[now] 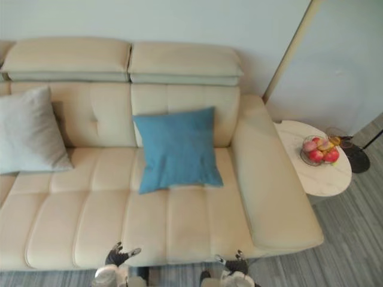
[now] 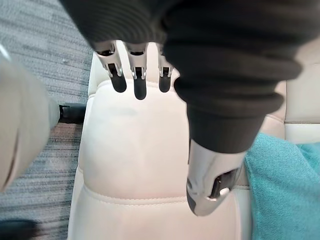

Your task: Pick up cushions and gather them together orderly.

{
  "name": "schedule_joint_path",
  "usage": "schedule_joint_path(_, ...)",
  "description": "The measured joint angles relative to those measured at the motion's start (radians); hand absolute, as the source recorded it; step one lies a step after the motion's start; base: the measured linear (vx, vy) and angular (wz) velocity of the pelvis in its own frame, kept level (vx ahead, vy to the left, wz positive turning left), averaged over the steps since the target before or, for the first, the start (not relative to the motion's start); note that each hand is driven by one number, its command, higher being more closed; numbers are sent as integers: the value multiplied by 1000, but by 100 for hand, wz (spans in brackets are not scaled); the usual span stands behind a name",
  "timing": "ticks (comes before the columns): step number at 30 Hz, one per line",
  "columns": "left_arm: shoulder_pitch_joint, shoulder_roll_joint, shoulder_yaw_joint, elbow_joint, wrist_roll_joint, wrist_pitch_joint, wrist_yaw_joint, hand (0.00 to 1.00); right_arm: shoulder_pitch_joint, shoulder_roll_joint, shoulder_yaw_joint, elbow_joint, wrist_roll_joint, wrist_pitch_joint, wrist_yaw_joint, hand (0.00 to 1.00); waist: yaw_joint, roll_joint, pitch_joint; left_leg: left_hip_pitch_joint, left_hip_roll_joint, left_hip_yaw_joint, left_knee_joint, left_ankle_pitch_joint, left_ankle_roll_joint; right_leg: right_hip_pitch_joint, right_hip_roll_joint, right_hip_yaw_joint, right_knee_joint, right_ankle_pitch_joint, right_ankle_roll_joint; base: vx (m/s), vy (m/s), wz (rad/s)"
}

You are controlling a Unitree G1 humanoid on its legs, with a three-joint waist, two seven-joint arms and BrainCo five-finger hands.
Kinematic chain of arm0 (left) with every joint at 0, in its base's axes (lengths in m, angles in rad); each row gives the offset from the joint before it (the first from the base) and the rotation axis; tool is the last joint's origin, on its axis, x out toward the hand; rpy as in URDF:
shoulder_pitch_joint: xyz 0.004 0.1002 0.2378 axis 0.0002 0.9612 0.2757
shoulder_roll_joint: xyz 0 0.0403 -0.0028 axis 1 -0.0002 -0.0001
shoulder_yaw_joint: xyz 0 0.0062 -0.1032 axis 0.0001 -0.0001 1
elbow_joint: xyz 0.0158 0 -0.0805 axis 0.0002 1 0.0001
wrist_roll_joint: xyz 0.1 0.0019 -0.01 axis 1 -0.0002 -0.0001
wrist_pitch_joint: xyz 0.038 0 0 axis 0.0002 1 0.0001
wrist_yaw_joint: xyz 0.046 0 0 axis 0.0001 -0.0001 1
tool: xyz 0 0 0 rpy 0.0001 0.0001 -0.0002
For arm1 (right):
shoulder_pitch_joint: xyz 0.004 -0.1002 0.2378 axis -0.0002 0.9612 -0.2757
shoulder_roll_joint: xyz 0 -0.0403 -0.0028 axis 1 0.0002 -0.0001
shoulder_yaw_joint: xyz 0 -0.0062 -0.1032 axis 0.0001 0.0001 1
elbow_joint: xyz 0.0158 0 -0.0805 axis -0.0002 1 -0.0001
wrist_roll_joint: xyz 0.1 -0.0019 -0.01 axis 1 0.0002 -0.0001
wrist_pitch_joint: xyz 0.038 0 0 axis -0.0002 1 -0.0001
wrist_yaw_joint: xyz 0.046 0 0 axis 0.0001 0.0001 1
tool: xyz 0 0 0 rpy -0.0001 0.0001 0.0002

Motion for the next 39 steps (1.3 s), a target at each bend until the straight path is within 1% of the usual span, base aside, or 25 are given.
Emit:
schedule_joint_path(1,12,5,1,-14,0,0,0,0,5,0,2,0,0,0,0,0,4,-19,-11,-32,-10,-12,40,7,-8,24,-32,9,69,17,6,-56,-141,42)
schedule_joint_path(2,17,9,3,-18,0,0,0,0,3,0,6,0,0,0,0,0,6,-33,-18,-50,-16,-12,62,8,-9,41,-48,19,65,47,17,-133,-177,20)
schedule_joint_path(3,3,8,16,-28,-1,3,1,0,-14,1,5,-1,-1,0,0,0,15,-31,-15,-80,-11,-10,101,3,-12,32,-20,12,31,32,36,-178,-101,3)
schedule_joint_path(4,5,-21,24,-28,-1,4,1,0,-24,-13,-3,-4,-1,0,-4,0,28,-5,-18,-107,-12,-10,146,-25,-17,49,-1,16,-33,20,47,-146,-31,-5)
schedule_joint_path(5,5,-32,20,-29,-1,3,1,0,-24,-30,-3,-3,-2,0,-6,0,36,17,-22,-104,-1,-9,139,-22,1,83,13,21,-52,-14,57,-151,-38,-9)
schedule_joint_path(6,6,-36,20,-39,-5,-3,2,0,-23,-27,-1,-3,-2,0,-12,0,48,1,-10,-108,-5,15,148,-2,-6,102,-2,38,-66,-88,34,-121,-105,-10)
schedule_joint_path(7,-4,-33,19,-38,-11,-2,4,0,-32,-22,0,-3,-2,0,-13,0,50,-7,-12,-134,-8,17,171,0,-8,106,-2,31,-106,-132,7,-174,-194,-13)
schedule_joint_path(9,-11,-40,-8,-36,-20,-1,4,0,-54,-25,7,-10,-1,-2,-18,0,54,19,-1,-160,22,11,178,23,-32,146,28,-3,-221,-178,-31,-236,-192,-16)
schedule_joint_path(10,-13,-39,-28,-35,-19,-1,2,0,-54,-26,23,-23,-1,-3,-20,0,52,36,8,-172,45,0,168,55,-40,171,55,-29,-273,-202,-72,-377,-236,10)
schedule_joint_path(11,-10,-37,-44,-33,-19,-1,1,0,-51,-30,31,-31,-1,-4,-22,0,39,58,20,-162,59,-5,113,118,-25,168,80,-57,-274,-191,-92,-430,-205,38)
schedule_joint_path(12,-9,-41,-54,-27,-20,-1,1,0,-42,-32,29,-30,-1,-4,-23,0,28,63,22,-146,61,5,64,131,-7,167,82,-80,-278,-185,-102,-435,-141,76)
schedule_joint_path(13,-16,-42,-59,-29,-19,0,1,0,-20,-24,24,-27,0,0,-26,0,19,51,31,-137,62,34,39,69,-8,168,65,-134,-285,-175,-128,-386,-89,67)
schedule_joint_path(14,-26,-38,-58,-41,-19,-3,1,0,-11,-25,12,-26,0,0,-35,0,19,24,47,-140,55,51,131,39,11,166,35,-150,-287,-166,-137,-232,-47,50)
schedule_joint_path(15,-27,-37,-58,-41,-19,-2,1,0,-10,-28,2,-25,0,1,-39,0,19,17,50,-140,43,46,208,24,20,164,22,-149,-296,-155,-135,-249,-41,18)
schedule_joint_path(16,-20,-38,-58,-34,-19,0,2,0,-9,-37,-6,-25,0,0,-41,0,4,21,43,-131,25,40,335,-44,15,155,8,-150,-317,-130,-129,-187,6,12)
schedule_joint_path(17,-15,-41,-58,-33,-19,1,2,0,-9,-41,-6,-25,0,0,-41,0,-3,27,37,-131,25,39,369,-88,13,146,6,-151,-327,-117,-126,-257,71,6)
schedule_joint_path(19,-12,-47,-56,-14,-19,1,1,0,-6,-41,-11,-12,0,0,-38,0,-5,49,25,-103,31,22,469,-240,-15,105,4,-142,-341,-72,-108,-122,177,-4)
schedule_joint_path(21,-11,-53,-46,1,-18,2,1,0,-8,-40,-24,10,1,1,-34,0,-6,55,24,-79,25,20,440,-273,-34,101,15,-129,-353,-49,-84,-118,198,-10)
schedule_joint_path(22,-6,-40,-45,8,-18,3,1,0,-9,-24,-40,22,2,2,-26,0,-10,44,17,-44,-5,23,363,-269,-31,109,10,-102,-399,-30,-68,-146,172,-12)
schedule_joint_path(24,5,-16,-46,17,-18,7,2,0,-9,-12,-48,55,2,1,-15,0,-13,11,-5,13,-46,52,250,-222,-10,143,-11,-73,-485,16,-66,-110,134,-15)
schedule_joint_path(25,11,-8,-47,25,-17,9,2,0,-5,-14,-51,67,2,1,-13,0,-16,5,-13,43,-70,64,190,-201,-10,160,-19,-55,-527,40,-62,-92,114,-12)
schedule_joint_path(28,16,13,-59,46,-14,17,1,0,-8,-26,-59,83,5,0,-12,0,-26,0,-24,80,-113,60,79,-158,-5,165,-34,-29,-580,73,-60,-100,72,-2)
schedule_joint_path(31,20,23,-59,70,2,18,0,0,-6,-28,-91,92,5,0,-12,0,-30,10,-35,103,-138,37,9,-125,-2,171,-32,-24,-612,80,-65,-40,34,0)
schedule_joint_path(38,26,48,-59,104,21,18,-3,0,-3,-32,-129,131,19,8,-1,0,-31,4,-45,167,-151,7,-74,-69,17,212,-22,-19,-650,105,-53,83,-13,-1)
schedule_joint_path(39,35,70,-54,140,21,19,-4,0,-6,-65,-128,164,18,12,7,0,-54,-4,-22,267,-157,-12,-164,-66,15,276,-17,-26,-664,84,-58,0,0,0)
